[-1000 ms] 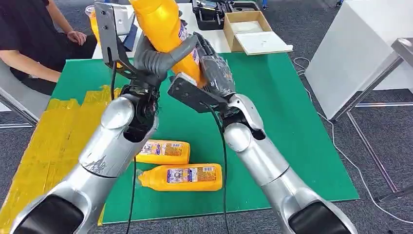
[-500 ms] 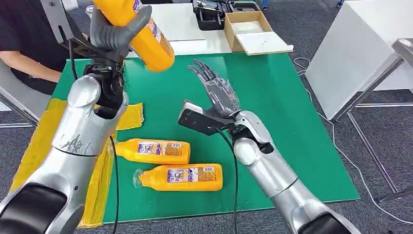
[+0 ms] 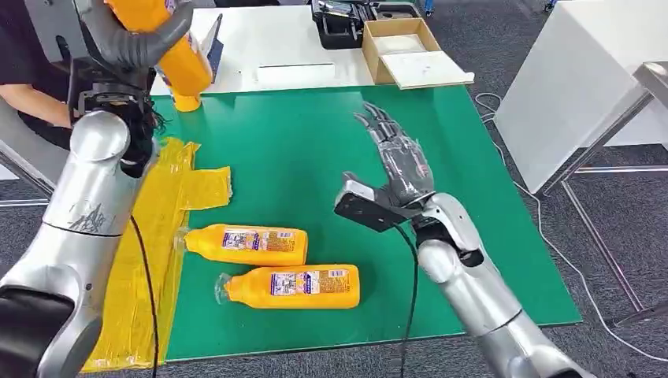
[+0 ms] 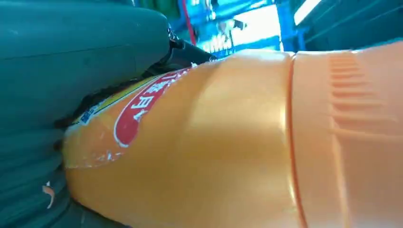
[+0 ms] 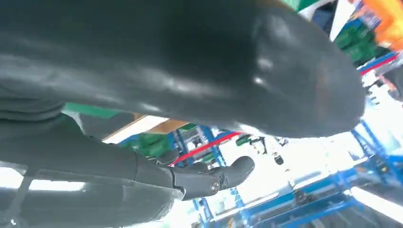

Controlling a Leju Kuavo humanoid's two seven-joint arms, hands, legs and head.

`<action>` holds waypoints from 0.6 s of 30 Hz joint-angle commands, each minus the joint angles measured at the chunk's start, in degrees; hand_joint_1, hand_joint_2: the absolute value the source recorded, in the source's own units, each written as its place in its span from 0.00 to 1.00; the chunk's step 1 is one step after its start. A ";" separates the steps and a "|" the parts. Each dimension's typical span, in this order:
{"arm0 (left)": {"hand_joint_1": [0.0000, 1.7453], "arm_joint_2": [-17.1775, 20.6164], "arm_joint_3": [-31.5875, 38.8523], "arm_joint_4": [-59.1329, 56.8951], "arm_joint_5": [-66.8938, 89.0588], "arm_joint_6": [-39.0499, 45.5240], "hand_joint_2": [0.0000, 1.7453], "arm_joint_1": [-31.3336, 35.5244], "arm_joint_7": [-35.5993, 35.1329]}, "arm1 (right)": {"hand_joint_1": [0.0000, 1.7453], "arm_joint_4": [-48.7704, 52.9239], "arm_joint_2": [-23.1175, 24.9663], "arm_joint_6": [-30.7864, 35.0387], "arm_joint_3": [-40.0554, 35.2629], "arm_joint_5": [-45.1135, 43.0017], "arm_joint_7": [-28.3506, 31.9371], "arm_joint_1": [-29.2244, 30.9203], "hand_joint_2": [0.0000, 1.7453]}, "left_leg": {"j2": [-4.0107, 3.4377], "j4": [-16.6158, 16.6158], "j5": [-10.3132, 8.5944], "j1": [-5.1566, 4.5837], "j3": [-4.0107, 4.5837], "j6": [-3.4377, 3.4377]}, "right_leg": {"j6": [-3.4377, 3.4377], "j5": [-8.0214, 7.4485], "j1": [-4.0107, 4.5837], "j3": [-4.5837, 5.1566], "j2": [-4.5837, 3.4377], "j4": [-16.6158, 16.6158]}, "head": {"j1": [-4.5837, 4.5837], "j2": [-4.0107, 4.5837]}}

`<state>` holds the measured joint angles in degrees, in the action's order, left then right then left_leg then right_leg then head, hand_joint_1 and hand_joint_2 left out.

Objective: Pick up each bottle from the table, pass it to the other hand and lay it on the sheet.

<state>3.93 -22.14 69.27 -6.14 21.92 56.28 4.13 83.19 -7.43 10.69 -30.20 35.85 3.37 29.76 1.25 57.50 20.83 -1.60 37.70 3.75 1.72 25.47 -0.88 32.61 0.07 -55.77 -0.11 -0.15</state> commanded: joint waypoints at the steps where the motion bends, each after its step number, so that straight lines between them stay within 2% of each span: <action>1: 1.00 6.23 -4.66 -5.53 14.33 1.06 1.00 2.86 -2.63 | 0.00 4.37 -2.48 -0.05 4.48 0.62 -0.71 -1.38 0.00 | -0.10 0.03 0.10 0.07 -0.18 -0.29 | -0.10 0.07 0.06 -0.21 -0.02 0.02 | 0.00 0.00; 5: 1.00 11.03 -8.59 -10.11 35.62 -1.33 1.00 1.61 -3.87 | 0.00 8.34 -4.56 -0.14 9.68 -0.29 -0.99 -3.20 0.00 | -0.10 0.00 0.12 0.03 -0.33 -0.33 | -0.12 0.12 0.01 -0.33 -0.01 0.02 | 0.00 0.00; 7: 1.00 12.21 -10.06 -12.23 43.34 -1.18 1.00 0.77 -4.23 | 0.00 9.80 -4.96 -0.78 11.10 -0.80 -0.95 -3.40 0.00 | -0.15 -0.05 0.14 0.03 -0.43 -0.39 | -0.15 0.12 0.02 -0.42 -0.05 0.07 | -0.02 0.00; 8: 1.00 12.53 -10.80 -13.93 46.42 -1.91 1.00 0.35 -4.53 | 0.00 10.28 -5.37 -0.98 11.71 -1.52 -0.94 -3.25 0.00 | -0.20 -0.06 0.17 0.06 -0.54 -0.47 | -0.18 0.13 0.05 -0.53 -0.08 0.11 | 0.02 0.00; 9: 1.00 12.77 -11.45 -15.28 49.02 -2.15 1.00 0.06 -4.51 | 0.00 10.41 -5.69 -1.17 12.03 -2.42 -0.75 -3.05 0.00 | -0.06 -0.05 0.03 -0.02 -0.16 -0.16 | -0.06 0.05 -0.03 -0.15 -0.01 0.03 | 0.00 0.00; 16: 1.00 12.98 -14.54 -24.00 55.70 -6.33 1.00 -3.47 -4.26 | 0.00 11.09 -6.92 -1.01 12.46 -3.64 0.28 -4.80 0.00 | -0.14 -0.12 0.12 0.03 -0.50 -0.37 | -0.14 0.10 0.02 -0.49 -0.05 0.16 | 0.00 0.00; 18: 1.00 12.59 -14.74 -26.03 56.65 -6.05 1.00 -3.78 -4.30 | 0.00 11.16 -6.76 -1.02 12.62 -4.12 0.30 -5.40 0.00 | -0.08 -0.07 0.07 0.01 -0.28 -0.22 | -0.08 0.06 0.01 -0.28 -0.03 0.09 | 0.00 0.00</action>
<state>15.34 -31.25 55.37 47.98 16.37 52.52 0.04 93.66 -13.42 10.10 -18.42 32.72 3.10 25.33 1.23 57.49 20.83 -1.61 37.68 3.75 1.72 25.48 -0.89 32.61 0.04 -55.77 -0.11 -0.15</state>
